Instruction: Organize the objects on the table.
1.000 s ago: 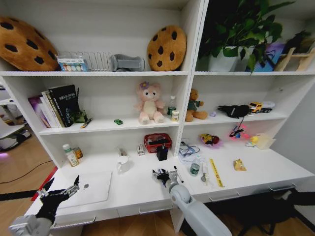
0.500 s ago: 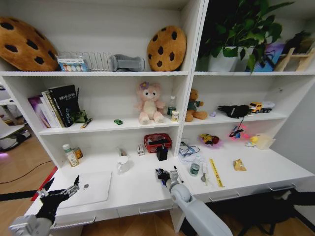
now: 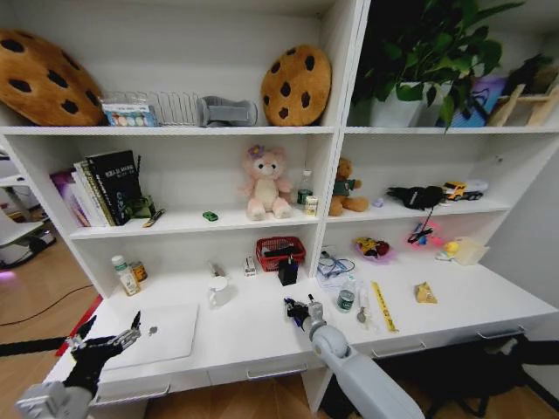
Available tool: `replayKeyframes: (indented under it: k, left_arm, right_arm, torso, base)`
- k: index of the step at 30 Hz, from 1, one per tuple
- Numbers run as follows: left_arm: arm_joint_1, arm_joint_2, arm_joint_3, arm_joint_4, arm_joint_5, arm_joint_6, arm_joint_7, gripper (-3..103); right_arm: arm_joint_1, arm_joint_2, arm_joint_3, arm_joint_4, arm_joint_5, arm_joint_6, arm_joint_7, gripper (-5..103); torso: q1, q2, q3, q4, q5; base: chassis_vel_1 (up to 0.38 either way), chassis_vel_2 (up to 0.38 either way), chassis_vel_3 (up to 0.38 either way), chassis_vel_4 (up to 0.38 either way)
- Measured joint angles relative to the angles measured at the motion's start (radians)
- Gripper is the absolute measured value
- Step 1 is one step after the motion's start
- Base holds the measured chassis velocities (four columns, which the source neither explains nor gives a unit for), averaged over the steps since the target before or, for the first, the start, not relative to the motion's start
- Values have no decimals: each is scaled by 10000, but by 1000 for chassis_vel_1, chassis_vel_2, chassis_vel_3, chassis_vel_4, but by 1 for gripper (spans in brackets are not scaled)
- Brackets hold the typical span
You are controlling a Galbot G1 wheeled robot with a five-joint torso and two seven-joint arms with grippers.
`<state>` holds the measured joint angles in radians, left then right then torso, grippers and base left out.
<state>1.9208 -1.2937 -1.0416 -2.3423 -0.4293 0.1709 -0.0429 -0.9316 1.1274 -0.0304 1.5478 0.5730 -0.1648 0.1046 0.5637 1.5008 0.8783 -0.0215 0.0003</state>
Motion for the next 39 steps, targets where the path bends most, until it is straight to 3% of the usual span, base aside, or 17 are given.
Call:
replayKeyframes:
  k: [2, 9, 17, 29, 39]
  left_arm:
    - [0, 0, 0, 0, -1, 0, 0, 100]
    - [0, 0, 0, 0, 0, 0, 0, 100]
    - [0, 0, 0, 0, 0, 0, 0, 100]
    - [0, 0, 1, 0, 0, 0, 0, 100]
    - [0, 0, 0, 0, 0, 0, 0, 100]
  right_arm:
    - [295, -364, 234, 97, -809, 829, -807, 13]
    - [1822, -556, 184, -319, -885, 2250, -1456, 13]
    - [2666, -227, -63, -917, -860, 2368, -1502, 13]
    - [3468, 1258, -325, -2396, -1079, 2274, -948, 13]
    - [4013, 1806, 25, -4626, -1726, 2980, -961, 13]
  torso:
    - [0, 0, 0, -1, -4]
    - [0, 0, -2, 3, -4]
    - [1, 0, -1, 6, -4]
    - [1, -1, -1, 1, -3]
    - [1, 0, -2, 1, -3]
  base:
    - [0, 0, 0, 0]
    - [0, 0, 0, 0]
    - [0, 0, 0, 0]
    - [0, 0, 0, 0]
    - [0, 0, 0, 0]
